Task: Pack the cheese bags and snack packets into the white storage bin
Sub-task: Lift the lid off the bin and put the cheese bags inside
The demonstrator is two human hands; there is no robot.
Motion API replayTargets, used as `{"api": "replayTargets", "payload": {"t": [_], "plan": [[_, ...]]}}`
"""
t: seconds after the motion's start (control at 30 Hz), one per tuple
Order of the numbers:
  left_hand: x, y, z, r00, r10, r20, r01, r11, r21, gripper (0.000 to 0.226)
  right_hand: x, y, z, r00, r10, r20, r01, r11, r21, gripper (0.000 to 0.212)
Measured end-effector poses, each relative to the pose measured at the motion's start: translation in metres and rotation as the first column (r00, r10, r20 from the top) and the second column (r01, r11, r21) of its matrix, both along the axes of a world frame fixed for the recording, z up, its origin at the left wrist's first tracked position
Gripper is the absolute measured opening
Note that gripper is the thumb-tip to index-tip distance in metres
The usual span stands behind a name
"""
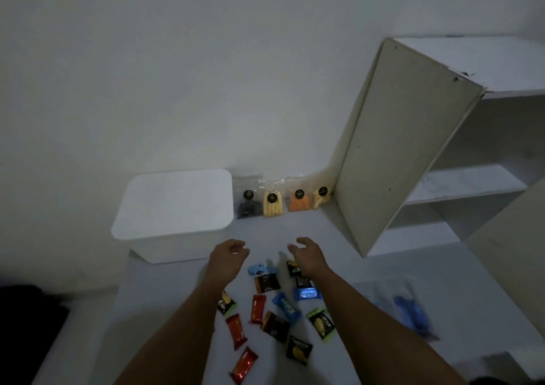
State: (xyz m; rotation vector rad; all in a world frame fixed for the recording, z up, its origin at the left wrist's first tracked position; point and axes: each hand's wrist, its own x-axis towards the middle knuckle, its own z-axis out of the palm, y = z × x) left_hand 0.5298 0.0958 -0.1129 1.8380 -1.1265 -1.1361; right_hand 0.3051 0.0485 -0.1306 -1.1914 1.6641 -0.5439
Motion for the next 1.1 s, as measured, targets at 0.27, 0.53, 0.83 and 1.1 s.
{"api": "replayTargets", "payload": {"t": [0.27, 0.53, 0.83, 1.1], "plan": [[0.065, 0.042, 0.009, 0.998, 0.061, 0.028, -0.061, 0.998, 0.013, 0.025, 0.045, 0.043, 0.013, 1.0, -0.015, 0.025, 0.015, 0.999, -0.033, 0.057], [0.149, 0.043, 0.015, 0.858, 0.512, 0.022, -0.512, 0.853, 0.102, 0.026, 0.08, 0.03, 0.048, 0.999, -0.004, 0.041, 0.01, 0.99, -0.14, 0.054], [0.214, 0.013, 0.048, 0.745, 0.647, 0.166, -0.658, 0.752, 0.022, 0.049, 0.129, -0.02, 0.077, 0.994, 0.107, 0.009, -0.105, 0.985, -0.136, 0.037], [0.232, -0.032, 0.052, 0.853, 0.386, 0.352, -0.43, 0.901, 0.052, 0.051, 0.166, -0.068, 0.065, 0.986, 0.169, -0.014, -0.169, 0.985, -0.026, 0.046]]}}
